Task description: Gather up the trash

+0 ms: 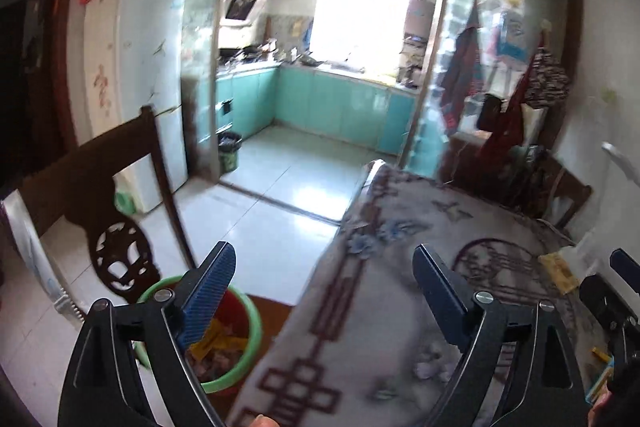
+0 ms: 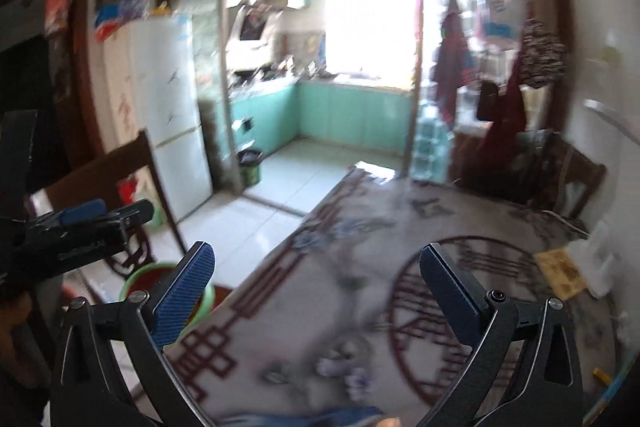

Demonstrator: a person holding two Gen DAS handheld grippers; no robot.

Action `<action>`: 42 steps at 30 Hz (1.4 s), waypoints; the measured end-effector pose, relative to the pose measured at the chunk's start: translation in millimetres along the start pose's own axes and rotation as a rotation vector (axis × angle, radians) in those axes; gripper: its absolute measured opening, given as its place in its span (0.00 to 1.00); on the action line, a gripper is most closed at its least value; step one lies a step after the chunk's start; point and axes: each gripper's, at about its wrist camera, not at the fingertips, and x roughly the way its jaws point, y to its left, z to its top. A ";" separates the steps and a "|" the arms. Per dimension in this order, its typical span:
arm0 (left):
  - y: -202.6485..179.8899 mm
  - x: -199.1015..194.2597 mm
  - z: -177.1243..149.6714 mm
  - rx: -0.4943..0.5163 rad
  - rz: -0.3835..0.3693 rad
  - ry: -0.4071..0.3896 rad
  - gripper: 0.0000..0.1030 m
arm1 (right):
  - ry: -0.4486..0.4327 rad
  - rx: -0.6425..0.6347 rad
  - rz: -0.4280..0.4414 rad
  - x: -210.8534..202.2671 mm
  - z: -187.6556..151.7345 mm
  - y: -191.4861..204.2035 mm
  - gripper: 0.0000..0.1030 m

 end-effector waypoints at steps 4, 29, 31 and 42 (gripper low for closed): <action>-46.8 -27.4 5.8 0.036 -0.009 -0.026 0.88 | -0.032 0.043 -0.068 -20.0 2.7 -27.4 1.00; -112.5 -90.1 30.3 0.082 0.056 -0.114 0.88 | -0.167 0.138 -0.176 -74.9 13.8 -76.3 1.00; -112.7 -90.7 30.4 0.080 0.054 -0.112 0.88 | -0.154 0.150 -0.182 -75.1 14.2 -77.7 1.00; -111.9 -90.6 25.2 0.072 0.058 -0.098 0.88 | -0.093 0.151 -0.199 -75.9 17.7 -74.9 1.00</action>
